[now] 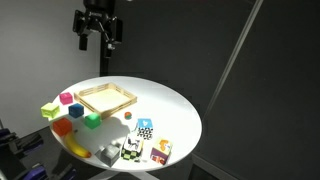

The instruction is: Put the orange onto the green block

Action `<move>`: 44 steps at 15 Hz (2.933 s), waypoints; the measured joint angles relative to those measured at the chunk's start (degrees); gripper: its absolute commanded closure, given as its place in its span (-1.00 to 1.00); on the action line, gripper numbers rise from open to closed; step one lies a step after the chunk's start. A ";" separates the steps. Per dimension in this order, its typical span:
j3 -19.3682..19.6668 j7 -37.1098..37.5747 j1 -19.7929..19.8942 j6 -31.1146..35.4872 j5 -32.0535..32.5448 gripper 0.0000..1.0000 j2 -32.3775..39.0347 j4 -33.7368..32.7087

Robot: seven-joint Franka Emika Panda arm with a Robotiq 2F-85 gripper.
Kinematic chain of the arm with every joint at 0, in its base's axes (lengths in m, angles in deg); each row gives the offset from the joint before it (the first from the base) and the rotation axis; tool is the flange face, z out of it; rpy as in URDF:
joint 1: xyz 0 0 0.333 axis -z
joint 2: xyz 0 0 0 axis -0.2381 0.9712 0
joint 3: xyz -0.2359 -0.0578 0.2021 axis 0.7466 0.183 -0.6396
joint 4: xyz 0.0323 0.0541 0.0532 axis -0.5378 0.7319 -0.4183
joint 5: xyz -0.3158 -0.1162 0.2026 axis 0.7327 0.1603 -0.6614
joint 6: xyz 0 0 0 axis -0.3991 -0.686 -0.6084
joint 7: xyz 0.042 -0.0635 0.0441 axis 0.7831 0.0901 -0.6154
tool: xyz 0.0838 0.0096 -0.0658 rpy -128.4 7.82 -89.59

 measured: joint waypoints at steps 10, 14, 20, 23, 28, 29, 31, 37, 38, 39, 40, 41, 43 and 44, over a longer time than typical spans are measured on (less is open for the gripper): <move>-2.15 0.00 -2.02 14.43 -0.14 -1.00 -0.07 11.55; -2.83 0.00 -2.96 18.07 -1.10 -1.00 0.14 14.41; -4.72 0.33 -4.75 24.65 -2.52 -1.00 3.28 16.77; -5.99 0.50 -5.16 28.34 -2.52 -1.00 6.32 17.57; -7.11 0.82 -5.16 31.63 -2.38 -1.00 10.36 17.98; -7.12 0.83 -5.16 31.64 -2.38 -1.00 10.41 17.98; -7.12 0.84 -5.16 31.65 -2.38 -1.00 10.40 17.98; -7.15 0.87 -5.15 34.90 -2.38 -1.00 10.42 19.44; -7.23 1.04 -5.15 37.03 -2.38 -1.00 10.42 20.53; -7.39 1.59 -5.15 39.43 -2.35 -1.00 10.42 21.72; -7.69 2.34 -5.15 42.04 -2.33 -1.00 10.42 23.12; -8.11 3.23 -5.15 44.56 -2.32 -1.00 10.41 24.55; -9.23 5.15 -5.16 48.23 -2.06 -1.00 10.40 27.09; -9.90 6.27 -5.17 49.48 -1.96 -1.00 10.40 28.23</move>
